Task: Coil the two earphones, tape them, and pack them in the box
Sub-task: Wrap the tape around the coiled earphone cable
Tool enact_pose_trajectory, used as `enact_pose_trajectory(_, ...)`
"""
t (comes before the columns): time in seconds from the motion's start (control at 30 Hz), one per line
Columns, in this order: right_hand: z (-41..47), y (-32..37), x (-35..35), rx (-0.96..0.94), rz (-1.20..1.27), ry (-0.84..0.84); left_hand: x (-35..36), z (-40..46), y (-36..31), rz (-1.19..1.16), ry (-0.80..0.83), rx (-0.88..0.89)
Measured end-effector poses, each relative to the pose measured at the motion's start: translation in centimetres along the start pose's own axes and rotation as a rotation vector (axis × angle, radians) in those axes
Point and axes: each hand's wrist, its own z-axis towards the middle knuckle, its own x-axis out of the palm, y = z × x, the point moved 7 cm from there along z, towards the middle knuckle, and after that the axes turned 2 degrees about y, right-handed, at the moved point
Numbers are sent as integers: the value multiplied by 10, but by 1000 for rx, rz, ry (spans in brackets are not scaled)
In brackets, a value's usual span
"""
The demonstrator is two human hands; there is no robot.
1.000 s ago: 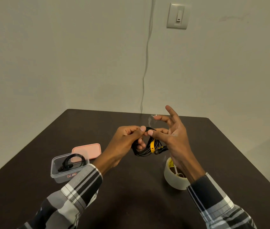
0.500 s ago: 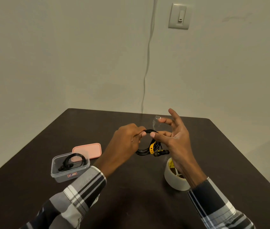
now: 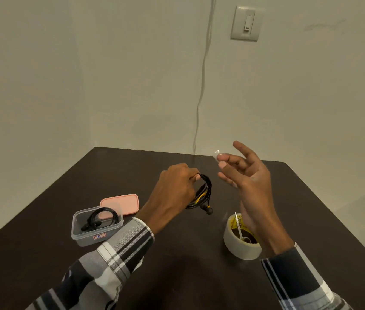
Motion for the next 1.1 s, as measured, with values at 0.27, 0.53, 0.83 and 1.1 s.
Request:
enact_pose_trajectory(0.27, -7, -23, 23, 255, 269, 137, -4, -1, -4, -19, -51, 16)
enact_pose_trajectory(0.53, -15, -17, 21, 281, 89, 184, -5, -2, 11, -28, -26, -43)
enact_pose_trajectory(0.83, -13, -13, 24, 172, -69, 159, 1, -3, 14, -27, 13, -73)
enact_pose_trajectory(1.1, -15, -25, 28, 260, 124, 183, -2, -3, 18, -32, -19, -70)
